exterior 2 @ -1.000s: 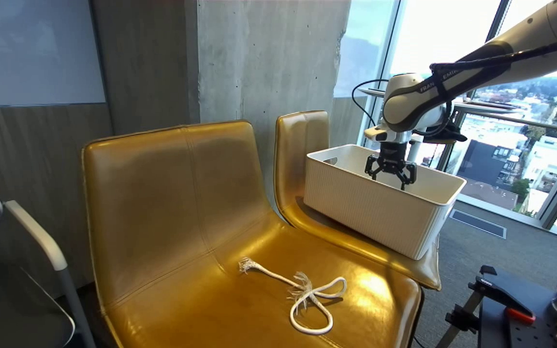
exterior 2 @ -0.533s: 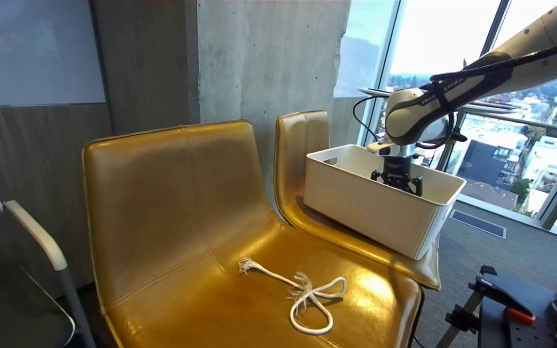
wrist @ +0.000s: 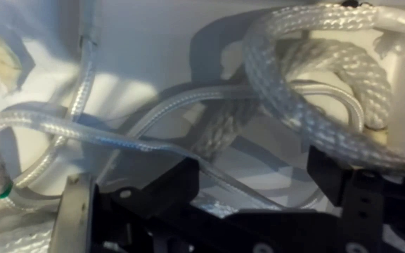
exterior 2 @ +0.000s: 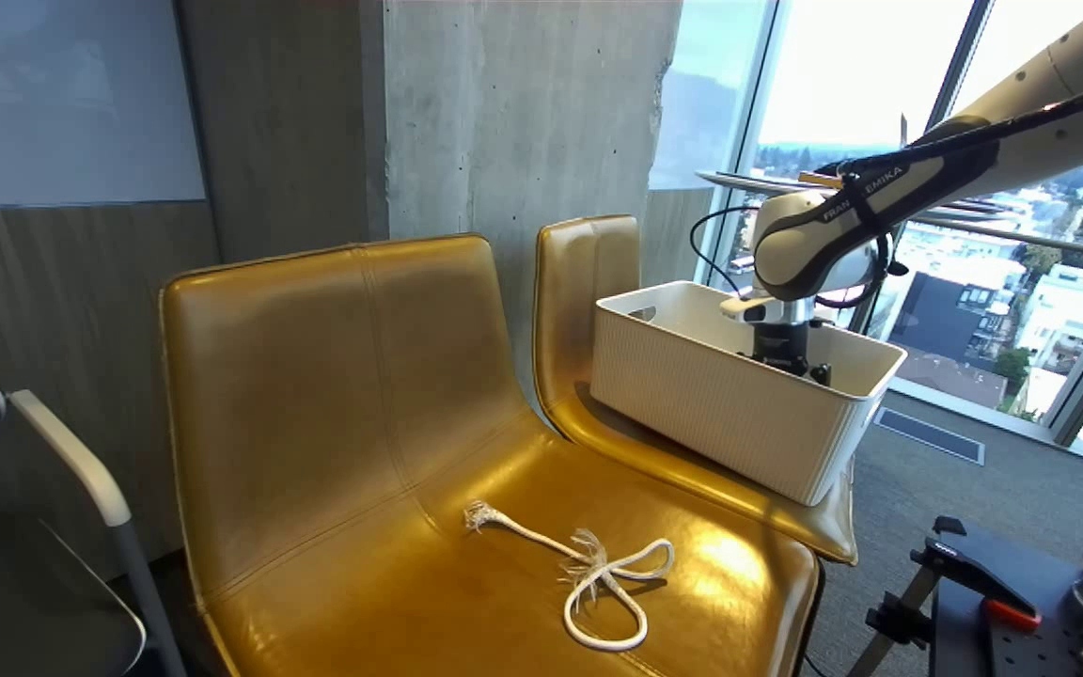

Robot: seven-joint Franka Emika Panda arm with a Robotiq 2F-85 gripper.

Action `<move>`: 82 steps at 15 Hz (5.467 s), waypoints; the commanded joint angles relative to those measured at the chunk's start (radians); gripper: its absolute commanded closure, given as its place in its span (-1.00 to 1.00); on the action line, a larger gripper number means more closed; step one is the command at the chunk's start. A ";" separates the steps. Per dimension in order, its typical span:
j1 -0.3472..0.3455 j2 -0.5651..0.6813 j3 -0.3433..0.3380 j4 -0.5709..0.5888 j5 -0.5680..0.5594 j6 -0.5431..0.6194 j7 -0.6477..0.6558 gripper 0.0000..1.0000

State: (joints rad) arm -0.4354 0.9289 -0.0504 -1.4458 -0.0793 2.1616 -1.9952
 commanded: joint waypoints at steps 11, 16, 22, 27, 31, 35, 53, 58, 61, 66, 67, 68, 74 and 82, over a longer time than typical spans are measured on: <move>-0.007 -0.009 0.005 0.023 0.039 -0.013 0.017 1.00; 0.006 -0.041 0.017 0.098 0.053 -0.050 0.014 1.00; 0.022 -0.106 0.018 0.174 0.049 -0.108 0.002 1.00; 0.028 -0.168 0.020 0.224 0.048 -0.189 -0.025 1.00; 0.054 -0.236 0.024 0.234 0.039 -0.240 -0.063 1.00; 0.113 -0.372 0.053 0.123 0.019 -0.210 -0.044 1.00; 0.659 -0.768 0.254 -0.171 -0.134 -0.182 0.461 1.00; 0.692 -0.723 0.285 -0.171 -0.132 -0.192 0.521 1.00; 0.698 -0.676 0.294 -0.147 -0.121 -0.183 0.534 1.00; 0.729 -0.601 0.322 -0.155 -0.126 -0.166 0.565 1.00; 0.735 -0.592 0.329 -0.160 -0.125 -0.162 0.570 1.00; 0.740 -0.582 0.335 -0.159 -0.125 -0.164 0.572 1.00; 0.758 -0.533 0.352 -0.169 -0.126 -0.157 0.574 1.00; 0.850 -0.493 0.414 -0.115 -0.141 -0.179 0.602 1.00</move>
State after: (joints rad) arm 0.3692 0.4180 0.3410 -1.6128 -0.2075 1.9958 -1.4217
